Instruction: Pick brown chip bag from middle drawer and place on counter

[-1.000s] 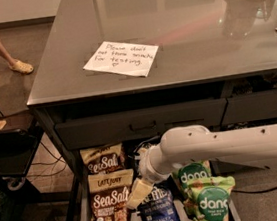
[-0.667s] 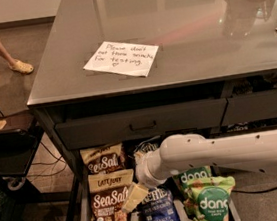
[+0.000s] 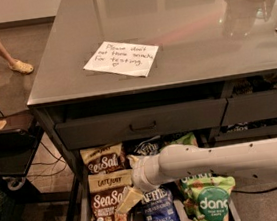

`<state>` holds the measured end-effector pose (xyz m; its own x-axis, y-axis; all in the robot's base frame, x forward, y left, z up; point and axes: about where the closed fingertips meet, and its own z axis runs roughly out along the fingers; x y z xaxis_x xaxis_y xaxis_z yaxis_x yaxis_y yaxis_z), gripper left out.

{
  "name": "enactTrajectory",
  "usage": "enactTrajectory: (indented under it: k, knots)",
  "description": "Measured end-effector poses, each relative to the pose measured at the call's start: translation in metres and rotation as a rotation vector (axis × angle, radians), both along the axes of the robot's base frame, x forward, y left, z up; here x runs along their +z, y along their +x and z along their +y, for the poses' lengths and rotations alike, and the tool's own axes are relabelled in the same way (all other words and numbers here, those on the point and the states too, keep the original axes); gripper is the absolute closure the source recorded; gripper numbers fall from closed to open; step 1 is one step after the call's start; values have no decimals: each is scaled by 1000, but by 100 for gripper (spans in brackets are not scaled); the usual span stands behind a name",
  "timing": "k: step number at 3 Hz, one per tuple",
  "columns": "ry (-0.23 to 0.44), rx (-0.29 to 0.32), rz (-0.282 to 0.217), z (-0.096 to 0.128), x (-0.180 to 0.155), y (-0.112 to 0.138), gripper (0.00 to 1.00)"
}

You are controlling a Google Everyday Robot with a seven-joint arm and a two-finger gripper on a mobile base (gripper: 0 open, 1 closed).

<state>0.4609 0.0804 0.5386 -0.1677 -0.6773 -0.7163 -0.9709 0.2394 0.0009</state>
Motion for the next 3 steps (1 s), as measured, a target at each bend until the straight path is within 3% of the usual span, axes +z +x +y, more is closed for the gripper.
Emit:
enactTrajectory:
  k: [1, 3]
  knots:
    - [12, 8, -17, 6, -12, 7, 0]
    - [6, 13, 10, 15, -41, 26, 0]
